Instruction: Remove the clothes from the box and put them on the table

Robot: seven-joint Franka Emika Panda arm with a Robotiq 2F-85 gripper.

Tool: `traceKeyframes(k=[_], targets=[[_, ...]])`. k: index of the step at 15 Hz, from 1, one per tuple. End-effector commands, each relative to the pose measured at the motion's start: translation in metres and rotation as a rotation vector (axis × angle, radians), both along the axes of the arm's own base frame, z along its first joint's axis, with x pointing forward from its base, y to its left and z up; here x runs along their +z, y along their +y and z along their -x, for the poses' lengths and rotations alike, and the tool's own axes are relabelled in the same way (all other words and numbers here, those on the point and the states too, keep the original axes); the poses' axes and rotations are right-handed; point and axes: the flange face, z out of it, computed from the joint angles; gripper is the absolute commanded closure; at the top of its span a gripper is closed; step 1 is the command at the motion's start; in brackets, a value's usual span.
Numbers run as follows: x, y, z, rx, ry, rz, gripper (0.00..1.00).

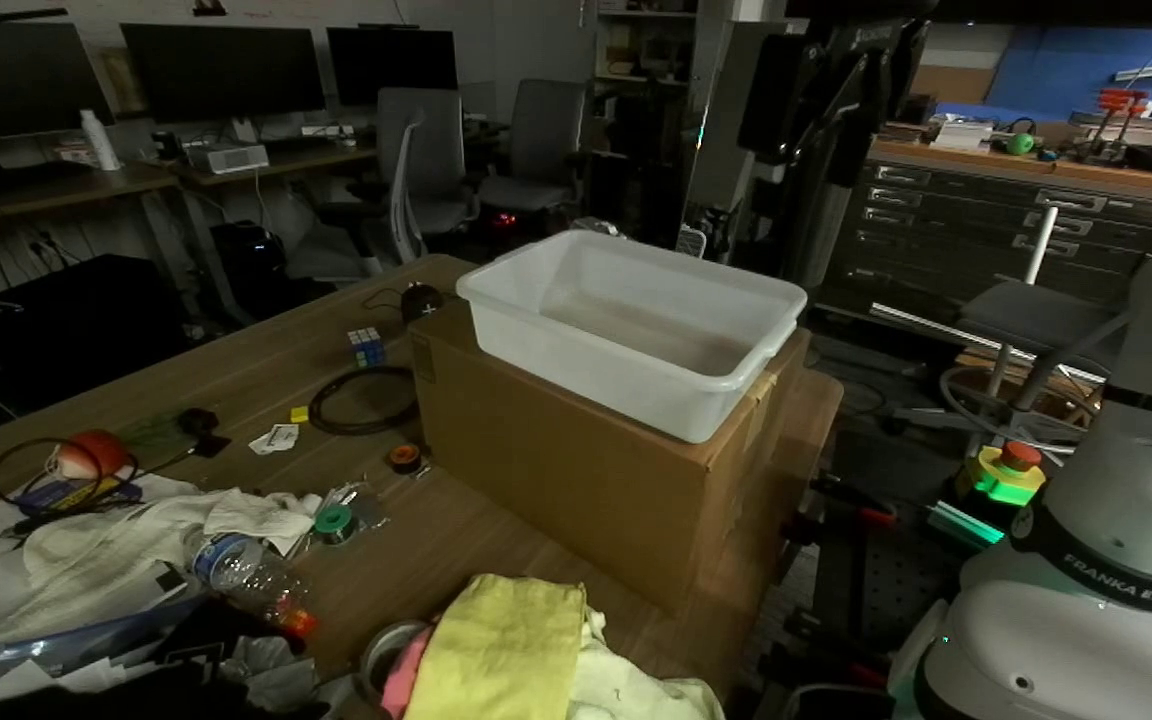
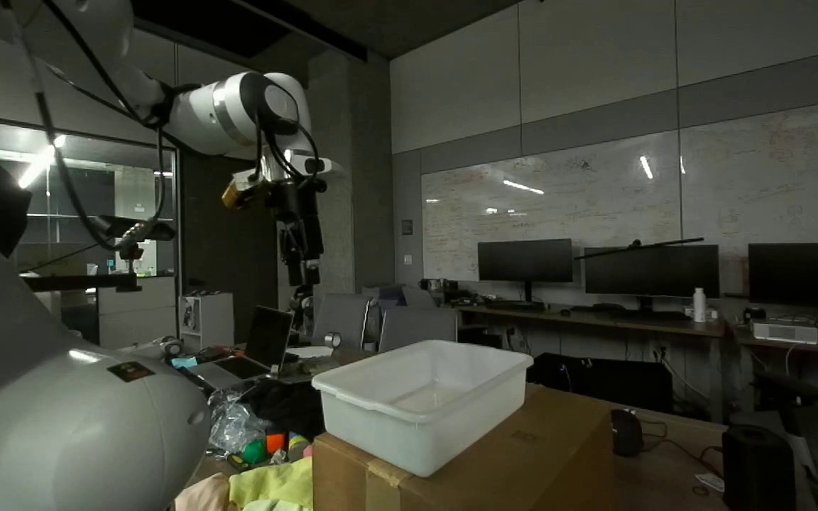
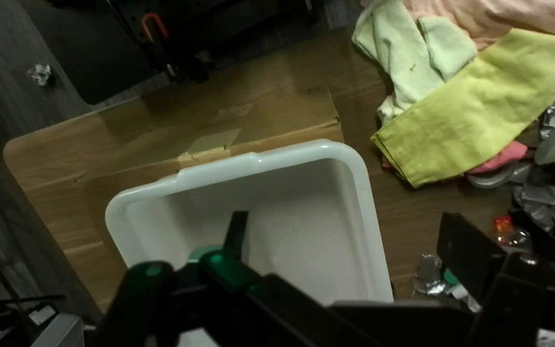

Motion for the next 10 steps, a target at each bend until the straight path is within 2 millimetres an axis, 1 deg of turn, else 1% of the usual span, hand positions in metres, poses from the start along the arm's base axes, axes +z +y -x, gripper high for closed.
traceKeyframes(k=[1, 6, 7, 10], targets=[[0.000, -0.016, 0.020, 0.054, -0.164, -0.042, 0.00], [-0.009, -0.026, 0.024, 0.111, -0.213, -0.071, 0.00], [-0.011, -0.017, 0.022, 0.085, -0.175, -0.039, 0.00], [-0.014, -0.020, 0.023, 0.099, -0.182, -0.044, 0.00]])
